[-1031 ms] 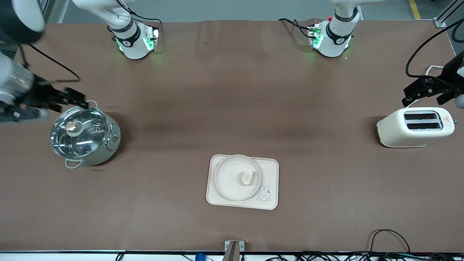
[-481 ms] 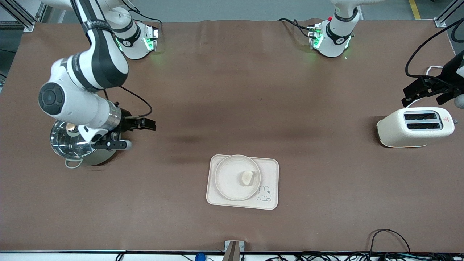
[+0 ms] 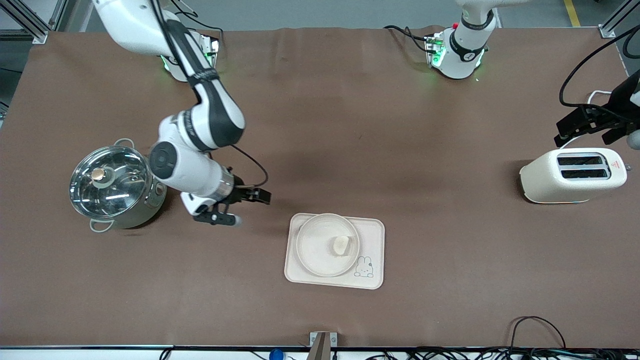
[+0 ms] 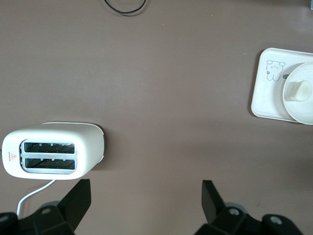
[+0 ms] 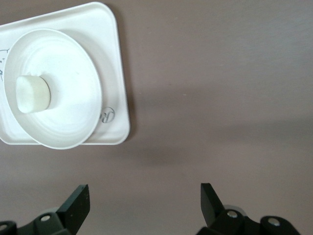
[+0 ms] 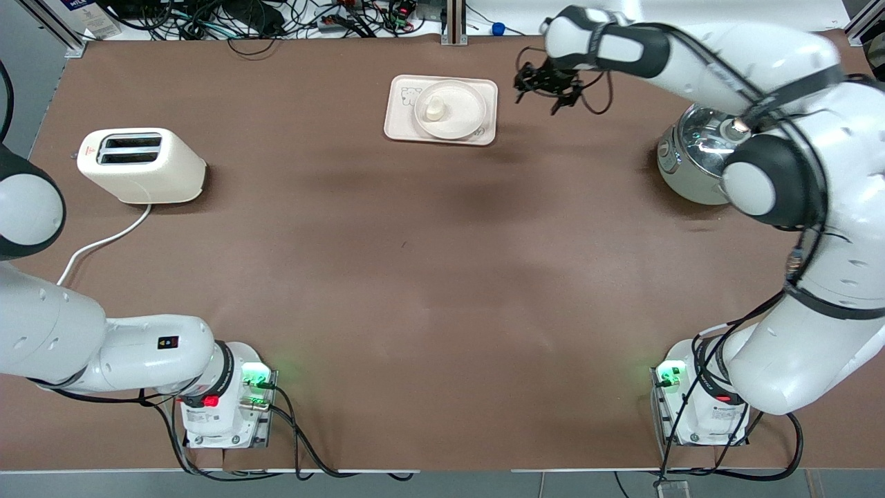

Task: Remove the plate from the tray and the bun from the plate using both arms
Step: 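Reach the right gripper over the white plate on the tray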

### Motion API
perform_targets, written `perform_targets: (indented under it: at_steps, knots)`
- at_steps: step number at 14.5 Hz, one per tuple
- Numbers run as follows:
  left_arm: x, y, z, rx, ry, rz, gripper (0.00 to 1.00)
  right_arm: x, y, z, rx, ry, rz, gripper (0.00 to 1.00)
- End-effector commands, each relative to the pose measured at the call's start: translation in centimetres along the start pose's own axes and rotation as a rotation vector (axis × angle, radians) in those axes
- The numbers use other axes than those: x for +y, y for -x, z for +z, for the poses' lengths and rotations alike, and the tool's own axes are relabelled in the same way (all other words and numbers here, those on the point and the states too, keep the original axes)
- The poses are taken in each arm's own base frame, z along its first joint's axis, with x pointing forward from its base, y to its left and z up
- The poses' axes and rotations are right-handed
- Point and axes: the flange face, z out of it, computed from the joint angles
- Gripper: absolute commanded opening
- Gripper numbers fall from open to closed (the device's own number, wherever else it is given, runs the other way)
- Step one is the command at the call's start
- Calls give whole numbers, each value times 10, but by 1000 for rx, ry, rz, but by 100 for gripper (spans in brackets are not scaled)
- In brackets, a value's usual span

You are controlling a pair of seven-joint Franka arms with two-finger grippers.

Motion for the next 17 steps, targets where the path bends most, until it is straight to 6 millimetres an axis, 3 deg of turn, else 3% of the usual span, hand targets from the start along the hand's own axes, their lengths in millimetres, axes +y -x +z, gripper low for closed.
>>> perform_targets:
  at_steps: [1, 8, 14, 17]
  knots:
    - [3, 4, -6, 9, -7, 11, 100, -22, -29, 22, 47, -41, 32, 100]
    - [1, 3, -7, 11, -9, 10, 100, -70, -46, 98, 147, -96, 27, 99]
    - [2, 4, -7, 11, -9, 11, 100, -63, -65, 135, 222, -105, -36, 59]
    - [2, 4, -7, 11, -9, 11, 100, -61, -65, 140, 220, -100, -44, 34]
